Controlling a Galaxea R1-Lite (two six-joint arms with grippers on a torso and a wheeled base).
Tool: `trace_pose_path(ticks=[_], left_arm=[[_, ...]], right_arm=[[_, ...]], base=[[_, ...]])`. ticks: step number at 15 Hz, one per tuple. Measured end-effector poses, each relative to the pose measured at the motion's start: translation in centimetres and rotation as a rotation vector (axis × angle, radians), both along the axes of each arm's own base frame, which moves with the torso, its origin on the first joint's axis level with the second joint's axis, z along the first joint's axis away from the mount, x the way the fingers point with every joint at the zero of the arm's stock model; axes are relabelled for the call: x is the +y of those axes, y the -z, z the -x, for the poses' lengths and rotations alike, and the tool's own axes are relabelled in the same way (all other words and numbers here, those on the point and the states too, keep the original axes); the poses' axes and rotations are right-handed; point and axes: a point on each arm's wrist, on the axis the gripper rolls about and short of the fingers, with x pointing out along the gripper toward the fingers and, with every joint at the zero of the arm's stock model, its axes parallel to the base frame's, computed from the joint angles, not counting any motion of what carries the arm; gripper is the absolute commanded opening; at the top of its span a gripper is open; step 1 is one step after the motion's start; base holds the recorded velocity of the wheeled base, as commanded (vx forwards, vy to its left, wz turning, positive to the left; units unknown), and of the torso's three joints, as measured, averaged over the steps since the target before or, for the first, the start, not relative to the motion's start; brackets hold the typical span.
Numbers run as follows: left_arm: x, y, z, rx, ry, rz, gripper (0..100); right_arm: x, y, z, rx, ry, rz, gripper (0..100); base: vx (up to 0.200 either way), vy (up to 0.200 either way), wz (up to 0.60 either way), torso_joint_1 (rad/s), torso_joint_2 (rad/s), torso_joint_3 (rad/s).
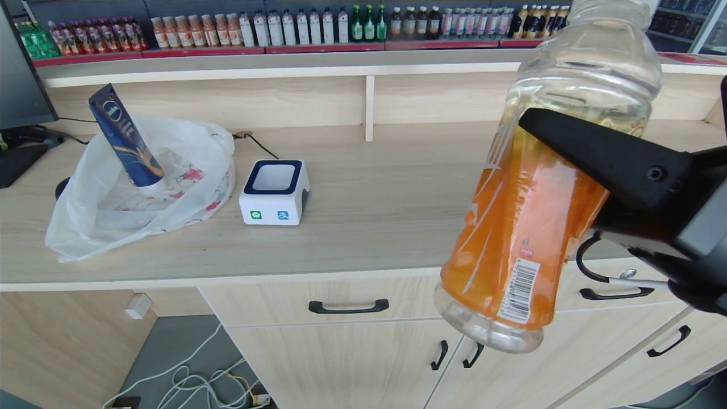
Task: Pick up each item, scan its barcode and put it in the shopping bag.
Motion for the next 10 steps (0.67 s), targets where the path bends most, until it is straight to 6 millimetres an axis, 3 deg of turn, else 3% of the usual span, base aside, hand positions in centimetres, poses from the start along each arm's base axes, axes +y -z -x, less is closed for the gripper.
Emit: trace_pose_path(ticks=[10], left_arm=[[0.00,0.00,0.00,0.000,-0.001,0.000,100]], right_arm=[[0.84,-0.87,-0.58,-0.018,-0.002,-0.019,0]], base=[[0.000,0.000,0.00,0.000,0.00,0.000]])
